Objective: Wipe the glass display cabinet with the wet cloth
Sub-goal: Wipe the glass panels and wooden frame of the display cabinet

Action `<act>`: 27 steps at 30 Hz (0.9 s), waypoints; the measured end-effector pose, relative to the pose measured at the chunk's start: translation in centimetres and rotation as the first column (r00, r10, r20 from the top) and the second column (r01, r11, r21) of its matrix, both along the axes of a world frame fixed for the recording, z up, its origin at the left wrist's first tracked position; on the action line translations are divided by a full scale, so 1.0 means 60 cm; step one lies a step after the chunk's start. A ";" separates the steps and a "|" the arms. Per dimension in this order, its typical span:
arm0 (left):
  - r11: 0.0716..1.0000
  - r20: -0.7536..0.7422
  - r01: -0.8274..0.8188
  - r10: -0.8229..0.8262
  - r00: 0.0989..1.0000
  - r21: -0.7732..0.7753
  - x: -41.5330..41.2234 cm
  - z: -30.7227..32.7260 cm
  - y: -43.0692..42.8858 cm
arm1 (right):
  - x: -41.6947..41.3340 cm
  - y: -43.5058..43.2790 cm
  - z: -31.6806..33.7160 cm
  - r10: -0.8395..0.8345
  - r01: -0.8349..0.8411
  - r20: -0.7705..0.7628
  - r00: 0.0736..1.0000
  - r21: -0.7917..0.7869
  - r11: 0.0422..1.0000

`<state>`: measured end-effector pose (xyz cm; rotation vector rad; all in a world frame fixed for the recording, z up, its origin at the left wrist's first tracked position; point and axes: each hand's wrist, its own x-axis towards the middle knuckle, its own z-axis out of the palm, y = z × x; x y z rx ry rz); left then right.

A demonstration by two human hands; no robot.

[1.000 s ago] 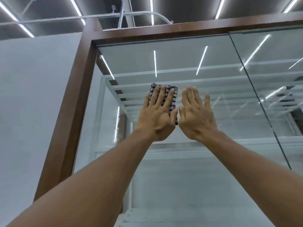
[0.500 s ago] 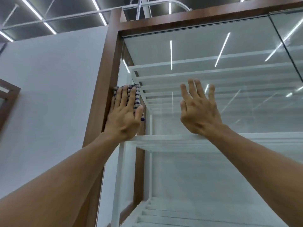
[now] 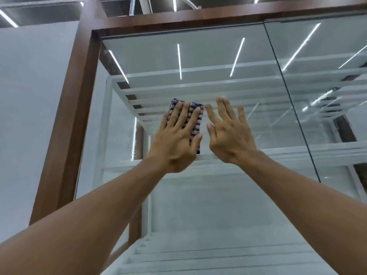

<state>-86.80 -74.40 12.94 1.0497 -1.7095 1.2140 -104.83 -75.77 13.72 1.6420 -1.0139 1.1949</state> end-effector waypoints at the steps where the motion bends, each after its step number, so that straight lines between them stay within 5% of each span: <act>1: 1.000 -0.027 0.000 0.000 1.000 -0.003 -0.006 0.004 -0.001 | -0.019 0.000 -0.001 -0.011 0.011 0.026 1.000 0.009 1.000; 4: 1.000 -0.189 0.017 -0.015 0.982 0.008 -0.063 0.048 -0.005 | -0.075 0.000 -0.002 -0.030 0.029 0.048 0.998 0.025 0.999; 11: 0.999 0.278 0.001 -0.011 0.961 0.036 -0.185 0.009 -0.010 | -0.213 0.011 -0.031 -0.203 0.201 0.218 0.954 0.033 0.979; 18: 0.999 0.071 0.017 -0.020 0.997 0.034 -0.307 0.087 -0.012 | -0.284 0.005 -0.067 -0.021 0.019 0.225 0.974 0.014 1.000; 27: 0.999 0.255 0.028 -0.039 0.966 0.046 -0.332 -0.039 -0.022 | -0.287 -0.005 -0.071 0.037 -0.034 0.247 0.968 -0.018 0.999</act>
